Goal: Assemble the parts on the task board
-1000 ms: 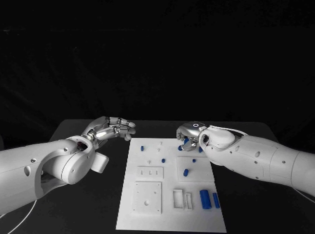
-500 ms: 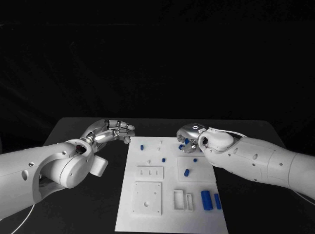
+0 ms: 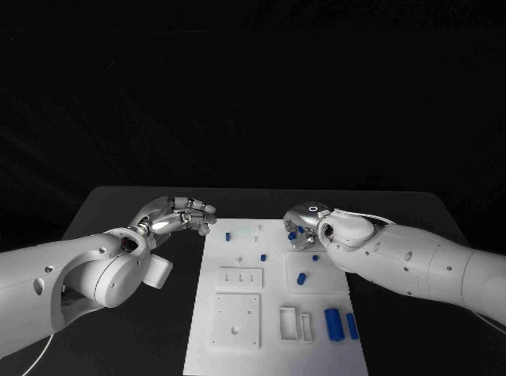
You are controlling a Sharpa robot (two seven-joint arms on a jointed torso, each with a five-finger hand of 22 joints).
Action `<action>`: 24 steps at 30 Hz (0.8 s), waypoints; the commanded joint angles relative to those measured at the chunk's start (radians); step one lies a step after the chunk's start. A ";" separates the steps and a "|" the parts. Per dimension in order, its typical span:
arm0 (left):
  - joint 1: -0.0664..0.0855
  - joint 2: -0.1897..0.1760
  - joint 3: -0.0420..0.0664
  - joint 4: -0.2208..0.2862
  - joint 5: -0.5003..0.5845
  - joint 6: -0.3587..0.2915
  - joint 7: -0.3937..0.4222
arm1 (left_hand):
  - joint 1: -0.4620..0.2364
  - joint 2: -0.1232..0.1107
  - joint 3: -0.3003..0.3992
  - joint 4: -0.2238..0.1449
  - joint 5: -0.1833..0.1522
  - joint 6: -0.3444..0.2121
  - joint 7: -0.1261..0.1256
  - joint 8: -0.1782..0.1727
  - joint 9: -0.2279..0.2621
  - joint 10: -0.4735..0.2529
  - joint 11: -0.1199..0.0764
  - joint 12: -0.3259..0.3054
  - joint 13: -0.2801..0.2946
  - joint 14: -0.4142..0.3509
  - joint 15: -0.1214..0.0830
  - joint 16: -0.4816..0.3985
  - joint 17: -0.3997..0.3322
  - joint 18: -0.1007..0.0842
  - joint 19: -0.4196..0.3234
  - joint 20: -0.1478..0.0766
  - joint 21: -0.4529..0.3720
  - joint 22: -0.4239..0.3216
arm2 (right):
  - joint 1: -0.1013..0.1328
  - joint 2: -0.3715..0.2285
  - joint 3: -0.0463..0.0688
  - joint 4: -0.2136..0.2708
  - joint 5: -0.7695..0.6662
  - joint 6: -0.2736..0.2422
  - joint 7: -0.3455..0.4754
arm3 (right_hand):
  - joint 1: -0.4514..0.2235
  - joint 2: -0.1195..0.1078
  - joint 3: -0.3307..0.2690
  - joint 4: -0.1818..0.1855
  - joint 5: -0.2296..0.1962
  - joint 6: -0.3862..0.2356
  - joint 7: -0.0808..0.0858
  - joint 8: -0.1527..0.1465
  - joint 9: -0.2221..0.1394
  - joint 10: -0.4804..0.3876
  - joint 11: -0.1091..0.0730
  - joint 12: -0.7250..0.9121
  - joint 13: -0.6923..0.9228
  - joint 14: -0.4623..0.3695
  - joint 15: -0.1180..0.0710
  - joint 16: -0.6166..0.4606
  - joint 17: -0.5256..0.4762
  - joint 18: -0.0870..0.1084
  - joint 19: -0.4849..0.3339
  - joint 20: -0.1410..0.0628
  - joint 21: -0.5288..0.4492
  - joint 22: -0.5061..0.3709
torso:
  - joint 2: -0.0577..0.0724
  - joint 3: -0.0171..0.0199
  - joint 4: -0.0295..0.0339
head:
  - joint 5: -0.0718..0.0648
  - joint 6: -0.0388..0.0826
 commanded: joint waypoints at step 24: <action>0.002 0.001 0.001 -0.005 0.010 0.016 0.001 | -0.011 0.004 0.000 0.008 -0.005 -0.001 0.003 -0.003 0.000 -0.001 0.004 -0.008 0.003 0.007 -0.002 -0.002 -0.001 -0.014 0.001 -0.006 0.001 -0.002 | -0.004 -0.004 -0.001 0.019 -0.078 -0.016 -0.044 | 0.021 0.085 0.102 -0.047 -0.149 0.138 -0.033 0.042 0.044 0.143 -0.055 0.065 0.104 -0.013 -0.057 0.025 -0.032 0.031 0.049 -0.048 0.076 0.025 | 0.036 0.0029 0.0000 | -0.002 0.024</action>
